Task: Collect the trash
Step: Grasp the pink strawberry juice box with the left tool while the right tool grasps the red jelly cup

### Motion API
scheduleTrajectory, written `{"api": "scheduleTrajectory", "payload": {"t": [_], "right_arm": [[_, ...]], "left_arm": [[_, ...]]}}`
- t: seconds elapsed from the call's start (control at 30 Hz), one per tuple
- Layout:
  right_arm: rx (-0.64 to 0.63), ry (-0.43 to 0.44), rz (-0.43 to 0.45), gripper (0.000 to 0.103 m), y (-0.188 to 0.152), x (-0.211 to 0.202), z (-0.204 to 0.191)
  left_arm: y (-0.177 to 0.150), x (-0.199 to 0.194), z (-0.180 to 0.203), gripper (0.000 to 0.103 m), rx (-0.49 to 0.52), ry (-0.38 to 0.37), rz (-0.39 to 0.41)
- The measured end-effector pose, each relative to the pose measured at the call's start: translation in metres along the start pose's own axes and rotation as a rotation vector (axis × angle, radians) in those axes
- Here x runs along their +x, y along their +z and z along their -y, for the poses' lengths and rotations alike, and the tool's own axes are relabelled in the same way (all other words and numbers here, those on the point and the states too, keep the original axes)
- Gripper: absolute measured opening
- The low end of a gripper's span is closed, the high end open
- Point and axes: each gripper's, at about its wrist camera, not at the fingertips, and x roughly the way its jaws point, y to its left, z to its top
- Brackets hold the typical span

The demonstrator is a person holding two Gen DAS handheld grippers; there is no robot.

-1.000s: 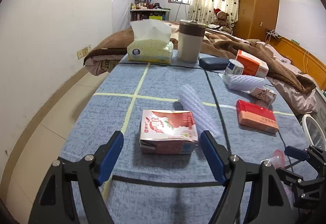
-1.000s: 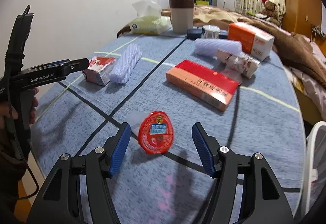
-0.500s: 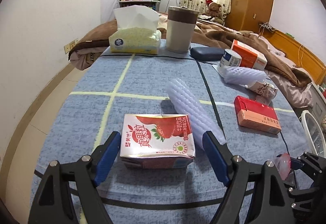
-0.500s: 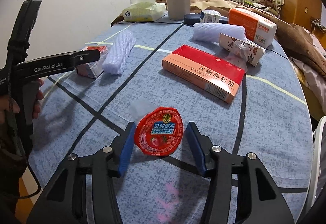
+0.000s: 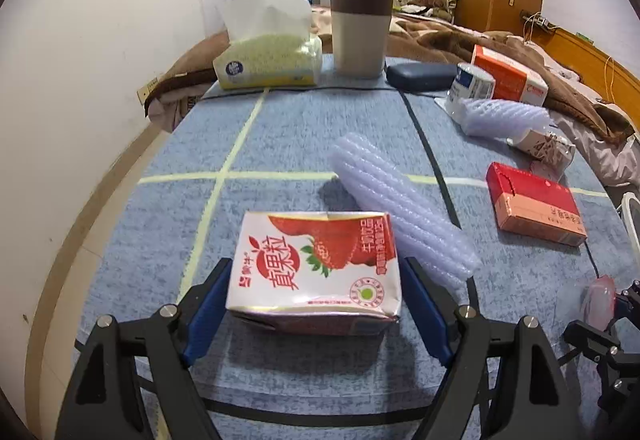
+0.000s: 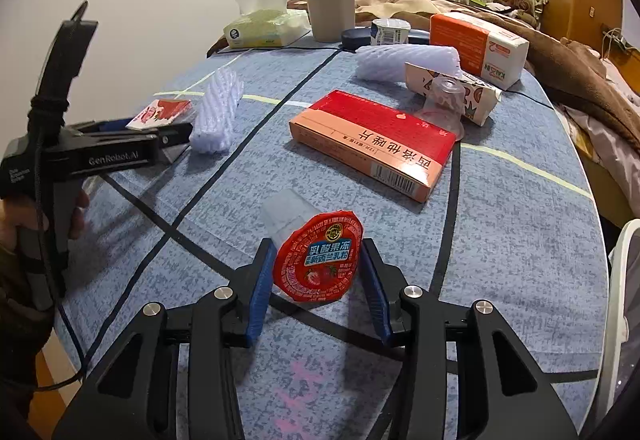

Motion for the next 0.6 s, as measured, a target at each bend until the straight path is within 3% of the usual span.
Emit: {"api": "scheduleTrajectory", "payload": {"t": [0.17,0.27,0.6], "right_arm": [[0.008,0.007,0.002,0.043,0.0,0.0,0.004],[0.009,0.015,0.002,0.043,0.0,0.0,0.005],[0.019,0.021,0.032,0.043,-0.001,-0.008,0.012]], "left_arm": [[0.001,-0.002,-0.004,0.084,-0.037,-0.009,0.011],[0.0,-0.002,-0.007,0.077,-0.058,-0.02,0.007],[-0.006,-0.019,-0.002,0.076,-0.07,-0.021,0.041]]}}
